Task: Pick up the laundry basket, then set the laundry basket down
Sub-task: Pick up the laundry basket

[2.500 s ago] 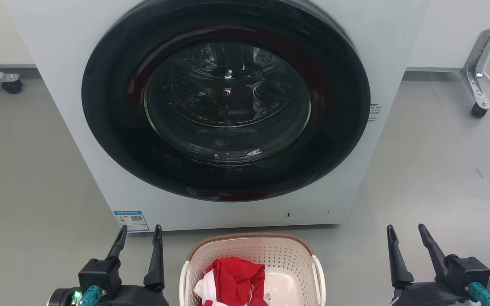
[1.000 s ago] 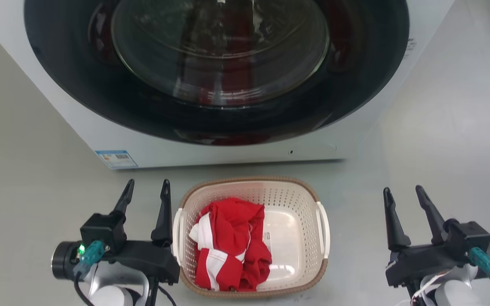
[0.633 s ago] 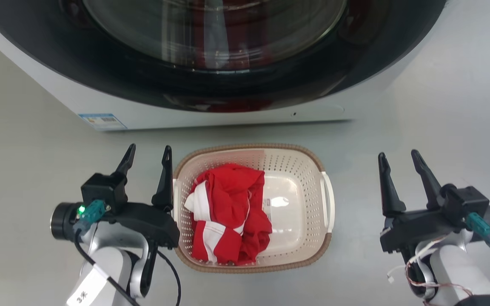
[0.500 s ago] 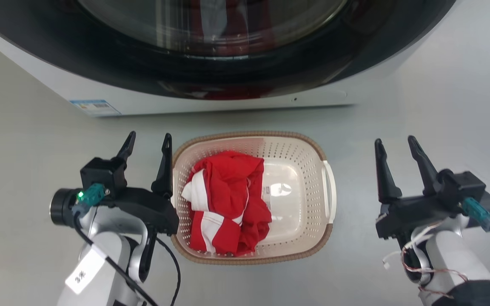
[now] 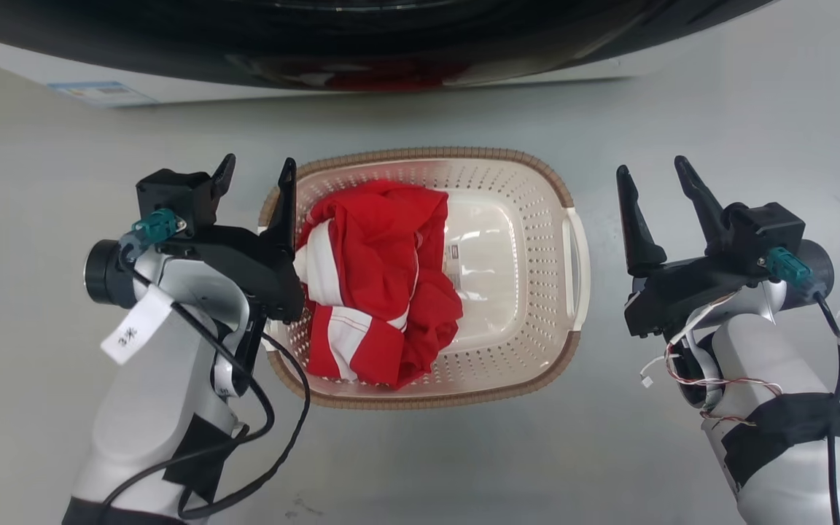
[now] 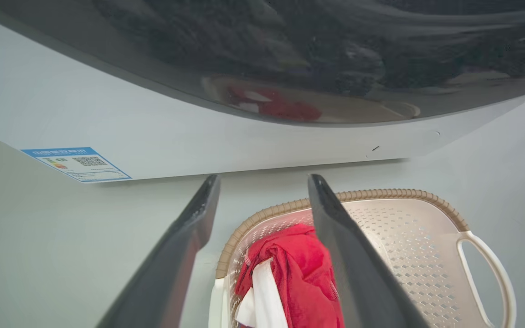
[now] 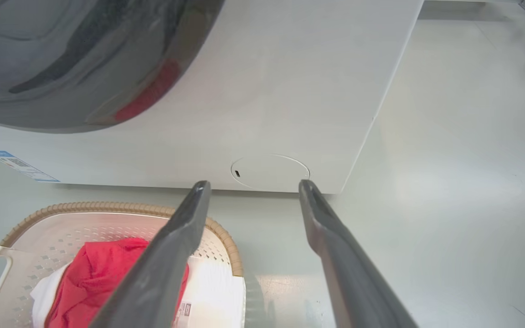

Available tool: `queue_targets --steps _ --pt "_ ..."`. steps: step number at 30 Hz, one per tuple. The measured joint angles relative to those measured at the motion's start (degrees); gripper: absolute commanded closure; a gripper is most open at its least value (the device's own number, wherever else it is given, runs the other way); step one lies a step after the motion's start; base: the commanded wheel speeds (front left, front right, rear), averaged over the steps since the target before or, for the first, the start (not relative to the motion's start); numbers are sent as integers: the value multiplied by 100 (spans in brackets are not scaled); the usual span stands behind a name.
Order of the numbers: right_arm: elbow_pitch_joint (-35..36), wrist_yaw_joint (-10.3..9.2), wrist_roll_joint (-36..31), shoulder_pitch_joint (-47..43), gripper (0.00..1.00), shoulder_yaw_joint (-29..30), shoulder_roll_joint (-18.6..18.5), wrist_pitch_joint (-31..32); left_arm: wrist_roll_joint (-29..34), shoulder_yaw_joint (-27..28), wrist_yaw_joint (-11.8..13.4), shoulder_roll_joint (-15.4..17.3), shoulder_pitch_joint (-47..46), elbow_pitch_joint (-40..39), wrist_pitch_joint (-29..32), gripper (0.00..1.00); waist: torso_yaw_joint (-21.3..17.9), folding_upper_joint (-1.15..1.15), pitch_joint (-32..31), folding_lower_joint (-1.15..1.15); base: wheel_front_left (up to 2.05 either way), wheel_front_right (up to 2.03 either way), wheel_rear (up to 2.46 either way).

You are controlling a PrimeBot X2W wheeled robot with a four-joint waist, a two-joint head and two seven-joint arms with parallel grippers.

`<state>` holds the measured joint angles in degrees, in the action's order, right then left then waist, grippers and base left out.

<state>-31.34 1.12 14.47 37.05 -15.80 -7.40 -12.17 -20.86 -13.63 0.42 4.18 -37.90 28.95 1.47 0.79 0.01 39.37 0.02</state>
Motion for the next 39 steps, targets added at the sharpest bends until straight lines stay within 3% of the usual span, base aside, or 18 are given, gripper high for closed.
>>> queue_targets --steps 14,32,33,34,35,39 --pt "-1033 144 -32 353 0 -203 176 -34 -81 68 -201 5 -377 1481 53 0 -32 -1 704 -2 0 0 0" --pt "-1890 381 -23 704 0 -415 244 -101 -337 183 -449 -53 -771 2565 -80 0 -30 -1 1092 -1 0 0 0" --pt "-1922 401 -1 716 13 -423 244 -101 -349 183 -449 -59 -781 2614 -108 0 -27 -1 1096 -2 0 0 0" --pt "-1953 402 21 720 62 -430 245 -101 -376 185 -452 -63 -793 2660 -107 60 -23 -1 1100 -2 0 0 0" --pt "-1987 411 23 726 100 -437 245 -102 -386 185 -454 -64 -816 2714 -107 100 -18 -2 1105 -2 0 0 0" --pt "-2128 511 74 898 100 -469 357 -100 -400 175 -546 -164 -926 2862 -130 100 -1 -2 1118 -2 0 0 0"
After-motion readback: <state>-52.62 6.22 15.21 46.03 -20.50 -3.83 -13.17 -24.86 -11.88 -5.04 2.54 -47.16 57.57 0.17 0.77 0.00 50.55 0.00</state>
